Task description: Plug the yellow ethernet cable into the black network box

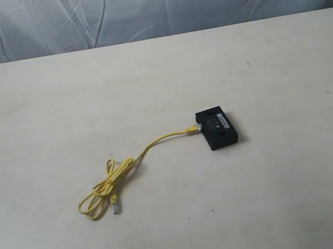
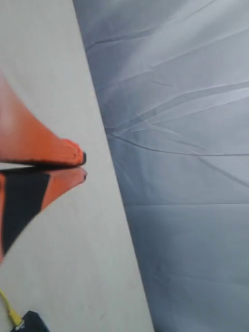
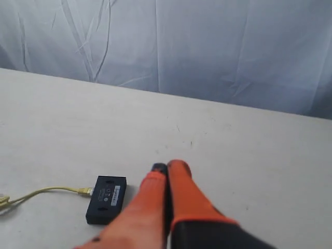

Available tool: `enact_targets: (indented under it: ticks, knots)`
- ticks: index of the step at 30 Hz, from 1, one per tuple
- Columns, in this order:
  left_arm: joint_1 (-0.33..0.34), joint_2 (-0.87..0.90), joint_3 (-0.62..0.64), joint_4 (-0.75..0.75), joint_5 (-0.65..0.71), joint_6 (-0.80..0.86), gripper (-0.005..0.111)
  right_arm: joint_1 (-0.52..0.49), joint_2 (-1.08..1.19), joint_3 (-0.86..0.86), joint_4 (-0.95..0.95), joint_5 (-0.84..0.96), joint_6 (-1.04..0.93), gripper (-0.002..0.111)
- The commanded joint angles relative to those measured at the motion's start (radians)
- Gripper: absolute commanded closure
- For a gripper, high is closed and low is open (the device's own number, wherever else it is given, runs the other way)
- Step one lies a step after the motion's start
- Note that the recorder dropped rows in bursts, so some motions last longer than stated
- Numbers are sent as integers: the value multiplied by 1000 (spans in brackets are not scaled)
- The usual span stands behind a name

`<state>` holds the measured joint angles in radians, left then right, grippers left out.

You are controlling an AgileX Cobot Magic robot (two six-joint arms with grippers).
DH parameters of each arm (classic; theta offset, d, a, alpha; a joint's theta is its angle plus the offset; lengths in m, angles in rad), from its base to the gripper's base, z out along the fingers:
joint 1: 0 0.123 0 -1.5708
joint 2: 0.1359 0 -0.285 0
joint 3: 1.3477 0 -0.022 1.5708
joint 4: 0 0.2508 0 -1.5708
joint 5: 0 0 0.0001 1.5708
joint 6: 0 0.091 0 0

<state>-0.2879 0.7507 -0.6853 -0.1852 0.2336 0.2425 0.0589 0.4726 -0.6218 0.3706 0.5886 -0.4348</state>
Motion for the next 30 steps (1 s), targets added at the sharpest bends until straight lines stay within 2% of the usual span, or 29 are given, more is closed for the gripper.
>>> enact_targets:
  ticks: [1, 5, 10, 28, 30]
  knots:
    - [7, -177, 141, 1, -149, -9, 107, -1, -181, 73, -40, 9, 0, 109]
    - [7, -302, 234, 3, -210, -9, 107, -1, -331, 123, -57, 9, 2, 109]
    - [7, -378, 284, 3, -202, -5, 107, -1, -431, 137, -57, 7, 2, 109]
    - [7, -387, 286, 3, -200, -5, 107, -1, -459, 137, -47, 5, 2, 109]
    - [7, -387, 286, 69, -205, 57, 107, -1, -459, 137, -47, 5, 2, 109]
